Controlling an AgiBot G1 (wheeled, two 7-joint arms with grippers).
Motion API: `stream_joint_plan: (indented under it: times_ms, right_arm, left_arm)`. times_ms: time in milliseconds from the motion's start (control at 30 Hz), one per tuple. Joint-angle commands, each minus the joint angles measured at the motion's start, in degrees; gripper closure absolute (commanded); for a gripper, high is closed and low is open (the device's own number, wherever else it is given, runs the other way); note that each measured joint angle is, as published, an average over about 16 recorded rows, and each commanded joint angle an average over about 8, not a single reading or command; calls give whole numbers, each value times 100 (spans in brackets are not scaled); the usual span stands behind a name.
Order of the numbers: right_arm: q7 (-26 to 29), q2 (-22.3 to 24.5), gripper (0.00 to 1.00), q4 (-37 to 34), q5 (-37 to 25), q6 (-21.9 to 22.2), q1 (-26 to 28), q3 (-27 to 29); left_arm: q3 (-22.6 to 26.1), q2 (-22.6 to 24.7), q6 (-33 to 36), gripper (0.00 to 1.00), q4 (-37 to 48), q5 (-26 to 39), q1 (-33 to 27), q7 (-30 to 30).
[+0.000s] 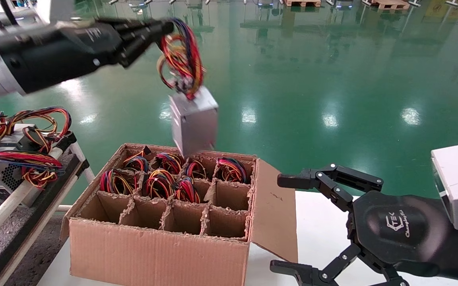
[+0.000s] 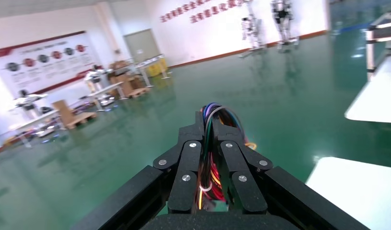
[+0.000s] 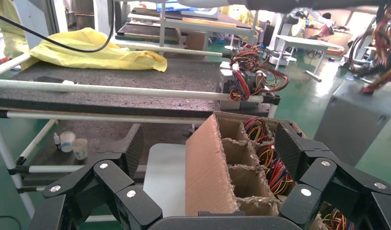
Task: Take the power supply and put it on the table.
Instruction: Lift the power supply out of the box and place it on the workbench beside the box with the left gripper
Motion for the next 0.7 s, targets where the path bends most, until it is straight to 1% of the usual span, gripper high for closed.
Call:
stream_joint_plan:
  times_ms: [33, 333, 467, 700]
  right_arm:
    - [0, 0, 0, 0, 0, 0, 0, 0]
    - [-1, 0, 0, 0, 1, 0, 0, -1]
    - [-1, 1, 0, 0, 1, 1, 0, -2]
    - [-1, 1, 0, 0, 2, 1, 1, -2]
  left_arm:
    - [-14, -42, -95, 100, 12, -19, -94, -41]
    - [-30, -202, -1840, 100, 120, -60, -551, 114]
    - [-44, -350, -2312, 100, 116, -89, -723, 116]
    - [30, -661, -2883, 100, 65, 7, -980, 167]
